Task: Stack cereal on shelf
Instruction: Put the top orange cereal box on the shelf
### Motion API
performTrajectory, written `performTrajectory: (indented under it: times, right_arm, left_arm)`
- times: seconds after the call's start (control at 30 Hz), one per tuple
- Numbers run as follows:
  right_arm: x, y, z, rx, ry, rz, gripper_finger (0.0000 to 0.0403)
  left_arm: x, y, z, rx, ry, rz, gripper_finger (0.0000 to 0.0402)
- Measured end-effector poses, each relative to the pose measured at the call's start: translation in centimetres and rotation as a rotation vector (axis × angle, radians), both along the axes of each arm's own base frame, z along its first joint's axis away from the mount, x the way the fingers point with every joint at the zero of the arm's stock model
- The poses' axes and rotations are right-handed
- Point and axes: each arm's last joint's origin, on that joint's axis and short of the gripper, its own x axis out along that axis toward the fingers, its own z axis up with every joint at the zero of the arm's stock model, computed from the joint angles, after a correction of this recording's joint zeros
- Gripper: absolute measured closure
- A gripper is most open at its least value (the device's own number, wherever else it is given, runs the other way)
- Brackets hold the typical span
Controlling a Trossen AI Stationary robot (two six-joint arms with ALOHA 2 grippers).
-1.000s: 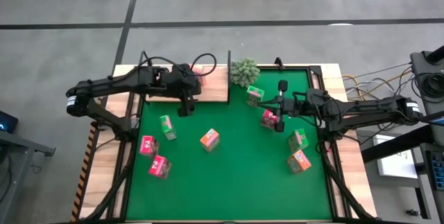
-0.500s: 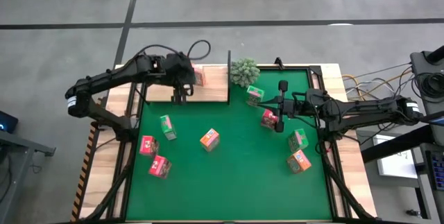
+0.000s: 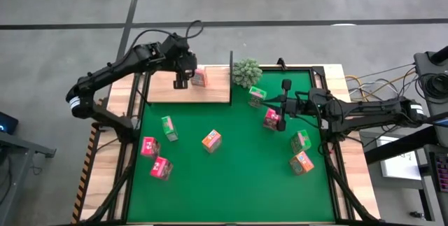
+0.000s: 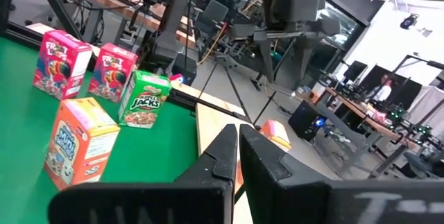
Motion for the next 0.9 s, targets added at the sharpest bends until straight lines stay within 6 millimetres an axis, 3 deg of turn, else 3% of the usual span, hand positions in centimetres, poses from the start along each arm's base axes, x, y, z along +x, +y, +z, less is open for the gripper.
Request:
performTrajectory:
  times: [0.27, 0.6, 0.9]
  right_arm:
    - [-0.1, -0.6, -0.1, 0.008, 0.007, -0.027, 0.0394]
    - [-0.1, -1.0, -0.2, 0.011, 0.022, -0.048, 0.0394]
    - [-0.2, -1.1, -0.3, 0.011, 0.023, -0.054, 0.0394]
  left_arm:
    - [2.0, 1.3, -2.5, -0.042, 0.087, -0.046, 0.0166]
    - [1.8, 2.5, -2.6, -0.014, 0.091, -0.046, 0.016]
    - [2.1, 3.6, -3.3, -0.013, 0.084, -0.002, 0.0063]
